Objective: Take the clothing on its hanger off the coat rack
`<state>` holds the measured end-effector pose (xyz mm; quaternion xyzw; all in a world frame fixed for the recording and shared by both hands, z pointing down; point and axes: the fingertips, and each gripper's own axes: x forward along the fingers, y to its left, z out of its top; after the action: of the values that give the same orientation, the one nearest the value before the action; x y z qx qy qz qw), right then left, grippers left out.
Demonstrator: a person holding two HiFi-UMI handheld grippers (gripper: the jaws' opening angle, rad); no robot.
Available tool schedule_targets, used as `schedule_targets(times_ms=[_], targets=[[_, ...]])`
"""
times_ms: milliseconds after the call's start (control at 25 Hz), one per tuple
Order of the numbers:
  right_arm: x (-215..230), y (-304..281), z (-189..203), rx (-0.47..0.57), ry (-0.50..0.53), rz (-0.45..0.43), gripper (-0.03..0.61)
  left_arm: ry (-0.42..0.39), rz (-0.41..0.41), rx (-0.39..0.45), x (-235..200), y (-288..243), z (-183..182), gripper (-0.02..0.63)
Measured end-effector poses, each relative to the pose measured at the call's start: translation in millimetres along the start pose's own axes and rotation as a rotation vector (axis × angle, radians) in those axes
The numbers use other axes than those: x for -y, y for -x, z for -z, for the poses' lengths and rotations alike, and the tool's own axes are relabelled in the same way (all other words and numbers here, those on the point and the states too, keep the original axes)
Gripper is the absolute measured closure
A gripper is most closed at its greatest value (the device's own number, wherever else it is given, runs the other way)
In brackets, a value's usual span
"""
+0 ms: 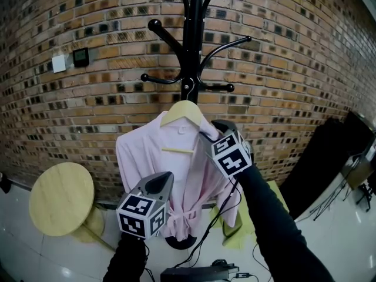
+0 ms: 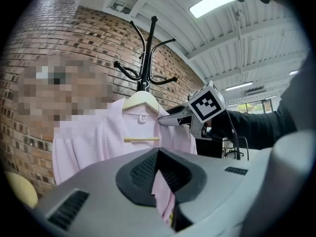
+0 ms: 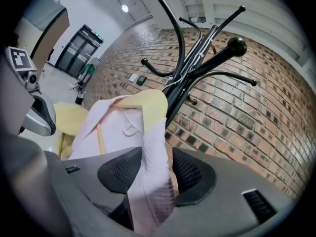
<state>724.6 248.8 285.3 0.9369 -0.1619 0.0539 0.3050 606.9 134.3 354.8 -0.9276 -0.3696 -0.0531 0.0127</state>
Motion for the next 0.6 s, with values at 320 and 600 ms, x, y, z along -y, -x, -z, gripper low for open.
schedule_targets(times_ms=[320,600], targets=[[-5.8,-1.2,1.9,-0.019,0.066,-0.029,0.474,-0.003,0.006,0.008,0.9,-1.6,-3.5,0.601],[-4.6,4.5,-1.5,-0.006,0.105,0.011,0.479,-0.003,-0.002,0.015,-1.5,5.0,-7.0,0.601]])
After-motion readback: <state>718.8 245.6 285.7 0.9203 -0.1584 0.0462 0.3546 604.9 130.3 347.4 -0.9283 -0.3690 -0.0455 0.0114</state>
